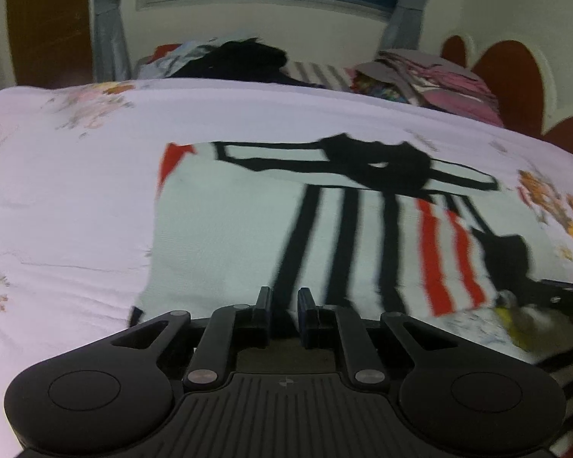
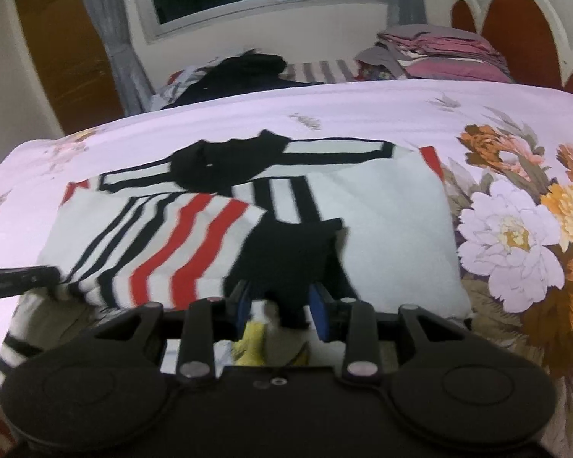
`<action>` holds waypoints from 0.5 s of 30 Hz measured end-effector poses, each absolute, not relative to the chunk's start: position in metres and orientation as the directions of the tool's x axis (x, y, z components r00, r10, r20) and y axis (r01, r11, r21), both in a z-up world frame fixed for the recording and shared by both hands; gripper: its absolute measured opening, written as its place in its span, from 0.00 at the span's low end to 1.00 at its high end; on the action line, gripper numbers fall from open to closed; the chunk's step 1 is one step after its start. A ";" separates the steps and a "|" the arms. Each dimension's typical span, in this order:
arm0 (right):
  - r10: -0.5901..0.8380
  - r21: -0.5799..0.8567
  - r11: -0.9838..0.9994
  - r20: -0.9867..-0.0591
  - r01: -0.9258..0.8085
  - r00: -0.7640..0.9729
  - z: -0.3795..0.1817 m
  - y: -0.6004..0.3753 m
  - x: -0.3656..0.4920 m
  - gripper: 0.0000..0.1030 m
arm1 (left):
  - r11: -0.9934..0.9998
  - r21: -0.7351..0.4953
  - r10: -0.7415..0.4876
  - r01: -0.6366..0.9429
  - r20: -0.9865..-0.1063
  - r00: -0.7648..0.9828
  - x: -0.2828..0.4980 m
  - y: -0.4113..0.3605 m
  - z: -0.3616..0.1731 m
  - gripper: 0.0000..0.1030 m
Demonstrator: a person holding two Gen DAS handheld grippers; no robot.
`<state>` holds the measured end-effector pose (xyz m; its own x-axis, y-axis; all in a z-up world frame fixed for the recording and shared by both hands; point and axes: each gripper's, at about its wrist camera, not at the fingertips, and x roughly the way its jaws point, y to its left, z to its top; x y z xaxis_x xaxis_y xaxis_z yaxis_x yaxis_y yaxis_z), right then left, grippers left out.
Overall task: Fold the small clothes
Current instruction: 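Release the folded side with the left gripper while the right gripper holds the black cuff, then grasp the striped sweater hem with both grippers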
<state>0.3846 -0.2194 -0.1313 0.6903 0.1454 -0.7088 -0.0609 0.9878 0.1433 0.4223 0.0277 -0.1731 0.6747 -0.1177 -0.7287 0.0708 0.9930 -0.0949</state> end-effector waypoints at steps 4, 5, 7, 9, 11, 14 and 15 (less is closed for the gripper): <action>0.211 0.154 0.977 -0.717 -0.144 0.664 -0.133 -0.201 0.369 0.33 | 0.984 -0.127 -0.178 0.125 -0.736 0.653 0.400 0.007 -0.174 0.12; 0.227 0.157 0.974 -0.722 -0.165 0.653 -0.136 -0.196 0.365 0.33 | 0.981 -0.136 -0.191 0.135 -0.742 0.642 0.395 0.002 -0.177 0.12; 0.252 0.156 0.966 -0.736 -0.205 0.628 -0.143 -0.188 0.355 0.31 | 0.978 -0.140 -0.206 0.154 -0.758 0.619 0.384 -0.007 -0.186 0.12; 0.268 0.160 0.960 -0.754 -0.228 0.600 -0.151 -0.186 0.347 0.31 | 0.977 -0.130 -0.206 0.168 -0.774 0.599 0.373 -0.013 -0.196 0.12; 0.264 0.142 0.959 -0.762 -0.245 0.591 -0.156 -0.187 0.338 0.30 | 0.979 -0.106 -0.194 0.177 -0.766 0.613 0.362 -0.015 -0.201 0.12; 0.210 0.064 0.966 -0.765 -0.252 0.609 -0.160 -0.194 0.327 0.29 | 0.982 -0.070 -0.167 0.177 -0.766 0.621 0.347 -0.009 -0.201 0.12; 0.202 0.062 0.968 -0.766 -0.243 0.610 -0.159 -0.200 0.325 0.29 | 0.984 -0.062 -0.154 0.167 -0.769 0.620 0.342 -0.003 -0.200 0.13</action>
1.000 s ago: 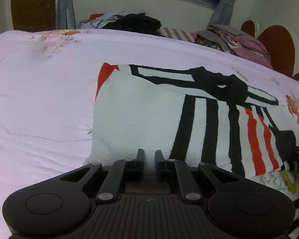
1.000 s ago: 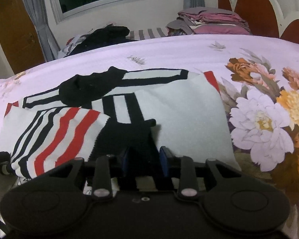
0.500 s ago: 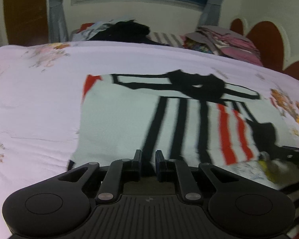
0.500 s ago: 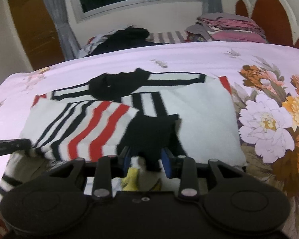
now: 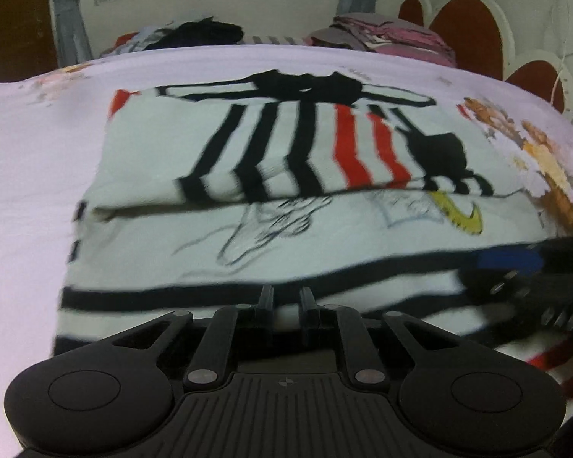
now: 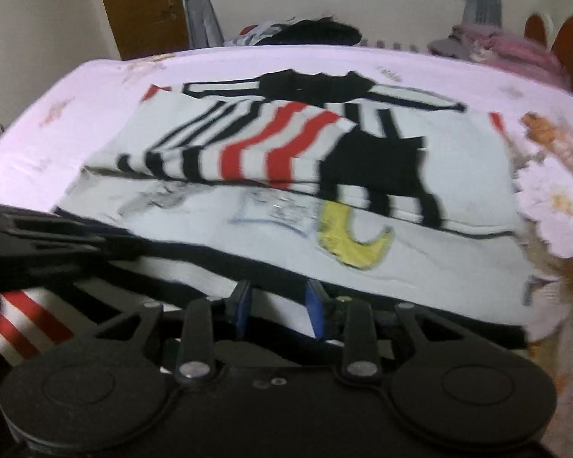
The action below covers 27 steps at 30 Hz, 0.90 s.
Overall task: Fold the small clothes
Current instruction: 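Grasp the striped sweater hem with both grippers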
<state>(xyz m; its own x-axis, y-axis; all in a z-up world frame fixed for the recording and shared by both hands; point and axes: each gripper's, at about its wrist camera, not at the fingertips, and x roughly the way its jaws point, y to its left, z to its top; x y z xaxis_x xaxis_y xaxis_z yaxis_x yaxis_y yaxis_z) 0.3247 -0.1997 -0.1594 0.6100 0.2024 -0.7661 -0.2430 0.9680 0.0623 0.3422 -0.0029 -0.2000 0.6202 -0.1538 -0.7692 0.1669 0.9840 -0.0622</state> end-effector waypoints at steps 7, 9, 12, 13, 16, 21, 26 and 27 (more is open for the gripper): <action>0.135 0.020 0.982 -0.770 -0.188 0.624 -0.158 -0.234 0.300 0.31 | 0.996 -0.054 -0.082 0.064 -0.783 0.616 0.304 0.036 -0.200 0.12; 0.153 0.031 0.979 -0.766 -0.203 0.624 -0.155 -0.229 0.293 0.33 | 0.998 -0.046 -0.066 0.050 -0.788 0.612 0.298 0.035 -0.198 0.13; 0.204 0.080 0.972 -0.751 -0.221 0.627 -0.148 -0.214 0.282 0.33 | 0.995 -0.077 -0.100 0.063 -0.792 0.602 0.292 0.027 -0.191 0.13; 0.224 0.100 0.969 -0.749 -0.228 0.624 -0.146 -0.207 0.278 0.33 | 0.993 -0.086 -0.118 0.081 -0.789 0.603 0.290 0.021 -0.188 0.13; 0.255 0.131 0.961 -0.751 -0.242 0.609 -0.145 -0.190 0.269 0.32 | 0.984 -0.095 -0.167 0.150 -0.780 0.602 0.287 0.003 -0.185 0.13; 0.190 0.099 0.978 -0.777 -0.181 0.600 -0.153 -0.180 0.251 0.33 | 0.973 -0.105 -0.207 0.206 -0.795 0.571 0.278 -0.007 -0.195 0.42; 0.095 0.055 0.995 -0.793 -0.084 0.601 -0.156 -0.196 0.225 0.34 | 0.966 -0.077 -0.209 0.247 -0.795 0.570 0.257 0.000 -0.198 0.46; 0.076 0.047 0.997 -0.796 -0.065 0.600 -0.156 -0.200 0.218 0.34 | 0.965 -0.073 -0.208 0.251 -0.794 0.571 0.253 0.004 -0.198 0.46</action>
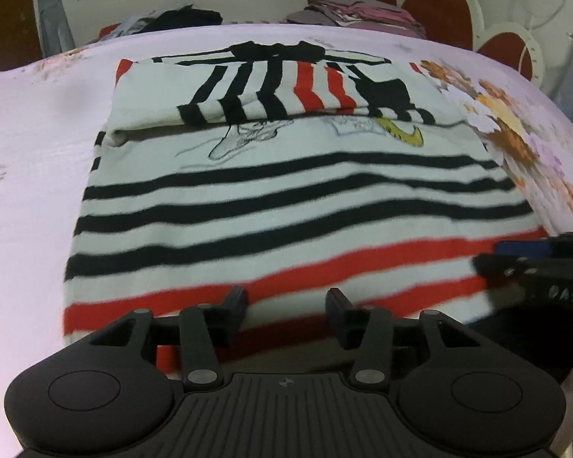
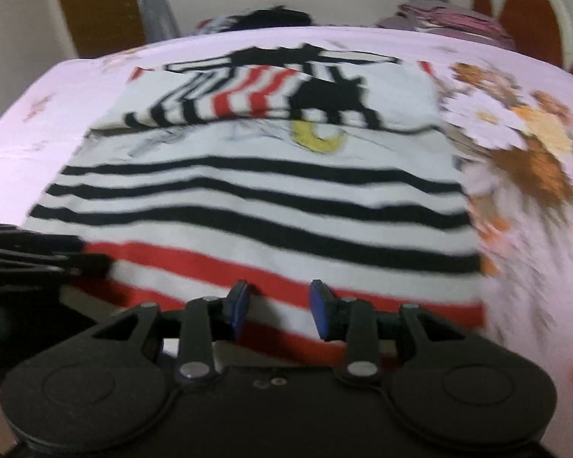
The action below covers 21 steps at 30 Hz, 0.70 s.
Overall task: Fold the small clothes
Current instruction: 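Grasp the striped sweater hem with both grippers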
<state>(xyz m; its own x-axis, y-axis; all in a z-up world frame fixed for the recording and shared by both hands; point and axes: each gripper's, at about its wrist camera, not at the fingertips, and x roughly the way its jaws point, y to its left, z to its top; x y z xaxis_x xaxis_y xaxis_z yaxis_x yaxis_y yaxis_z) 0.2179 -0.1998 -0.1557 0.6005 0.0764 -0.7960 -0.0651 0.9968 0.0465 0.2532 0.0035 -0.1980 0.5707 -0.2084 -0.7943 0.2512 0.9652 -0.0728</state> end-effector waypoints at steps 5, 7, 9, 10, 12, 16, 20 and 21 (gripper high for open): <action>0.004 0.015 1.000 -0.798 0.013 0.603 -0.155 -0.217 0.184 0.34 | 0.966 -0.073 -0.207 0.248 -0.795 0.570 0.234 0.019 -0.196 0.49; -0.022 0.000 0.999 -0.799 0.037 0.601 -0.154 -0.220 0.172 0.35 | 0.967 -0.073 -0.205 0.245 -0.793 0.573 0.225 0.024 -0.195 0.50; -0.034 -0.005 0.999 -0.799 0.051 0.600 -0.152 -0.221 0.163 0.36 | 0.969 -0.071 -0.200 0.239 -0.791 0.578 0.217 0.029 -0.195 0.51; -0.039 -0.008 0.998 -0.798 0.055 0.601 -0.152 -0.221 0.159 0.36 | 0.969 -0.073 -0.199 0.234 -0.790 0.579 0.213 0.032 -0.194 0.52; -0.050 -0.013 0.998 -0.793 0.066 0.608 -0.150 -0.221 0.152 0.37 | 0.971 -0.070 -0.194 0.228 -0.790 0.582 0.205 0.037 -0.194 0.53; -0.059 -0.001 0.996 -0.777 0.091 0.627 -0.144 -0.222 0.141 0.38 | 0.975 -0.065 -0.181 0.212 -0.784 0.593 0.191 0.049 -0.191 0.54; -0.074 0.012 0.992 -0.763 0.128 0.642 -0.137 -0.227 0.132 0.41 | 0.980 -0.084 -0.176 0.180 -0.783 0.596 0.180 0.070 -0.188 0.55; -0.086 0.006 0.990 -0.760 0.140 0.644 -0.136 -0.228 0.129 0.47 | 0.982 -0.090 -0.174 0.168 -0.782 0.599 0.177 0.077 -0.187 0.55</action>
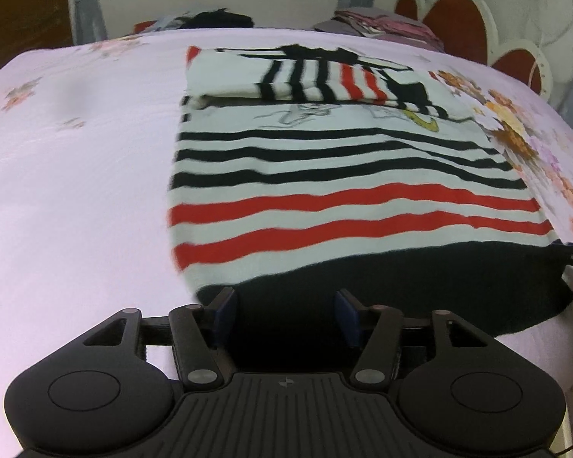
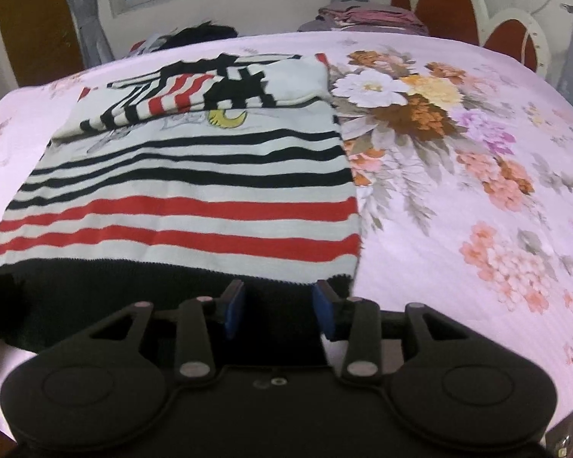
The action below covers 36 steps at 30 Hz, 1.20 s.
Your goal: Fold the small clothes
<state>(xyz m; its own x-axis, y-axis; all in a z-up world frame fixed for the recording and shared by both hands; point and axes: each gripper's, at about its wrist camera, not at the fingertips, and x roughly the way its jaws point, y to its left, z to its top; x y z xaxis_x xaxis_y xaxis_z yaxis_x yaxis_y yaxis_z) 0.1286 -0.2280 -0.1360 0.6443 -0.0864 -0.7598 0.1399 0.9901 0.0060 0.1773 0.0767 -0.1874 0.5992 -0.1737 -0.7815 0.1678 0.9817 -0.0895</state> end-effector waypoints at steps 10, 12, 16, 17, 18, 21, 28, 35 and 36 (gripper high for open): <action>-0.088 0.087 0.965 -0.780 0.246 0.620 -0.143 -0.248 0.103 0.51 | 0.963 -0.243 -0.267 0.117 -0.799 0.538 0.157 0.115 -0.204 0.55; -0.077 0.109 0.961 -0.778 0.254 0.624 -0.144 -0.248 0.100 0.51 | 0.952 -0.288 -0.300 0.107 -0.794 0.529 0.159 0.118 -0.205 0.55; -0.053 0.136 0.958 -0.783 0.254 0.620 -0.148 -0.249 0.103 0.51 | 0.929 -0.354 -0.356 0.105 -0.786 0.505 0.166 0.116 -0.209 0.55; -0.047 0.141 0.957 -0.784 0.253 0.618 -0.150 -0.248 0.104 0.50 | 0.925 -0.366 -0.368 0.107 -0.783 0.501 0.168 0.116 -0.210 0.55; -0.041 0.147 0.957 -0.786 0.250 0.617 -0.151 -0.248 0.106 0.50 | 0.921 -0.375 -0.375 0.104 -0.782 0.498 0.170 0.116 -0.211 0.55; -0.012 0.174 0.952 -0.800 0.251 0.600 -0.156 -0.248 0.112 0.42 | 0.913 -0.395 -0.393 0.105 -0.781 0.485 0.174 0.114 -0.211 0.55; 0.046 0.200 0.954 -0.833 0.223 0.552 -0.157 -0.249 0.120 0.14 | 0.907 -0.404 -0.411 0.119 -0.785 0.465 0.186 0.110 -0.214 0.14; 0.070 0.203 0.962 -0.830 0.182 0.553 -0.144 -0.250 0.117 0.11 | 0.906 -0.389 -0.421 0.167 -0.784 0.456 0.188 0.108 -0.211 0.11; 0.062 0.193 0.965 -0.827 0.179 0.559 -0.144 -0.251 0.116 0.16 | 0.907 -0.388 -0.418 0.163 -0.792 0.444 0.189 0.108 -0.213 0.11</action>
<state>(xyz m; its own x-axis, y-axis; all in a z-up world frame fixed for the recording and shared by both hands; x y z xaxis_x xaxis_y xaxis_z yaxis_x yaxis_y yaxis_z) 0.1165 -0.2510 -0.1437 0.5592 0.0618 -0.8267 0.1793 0.9646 0.1934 0.1889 0.1081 -0.2130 0.4438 -0.4183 -0.7925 0.1627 0.9073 -0.3878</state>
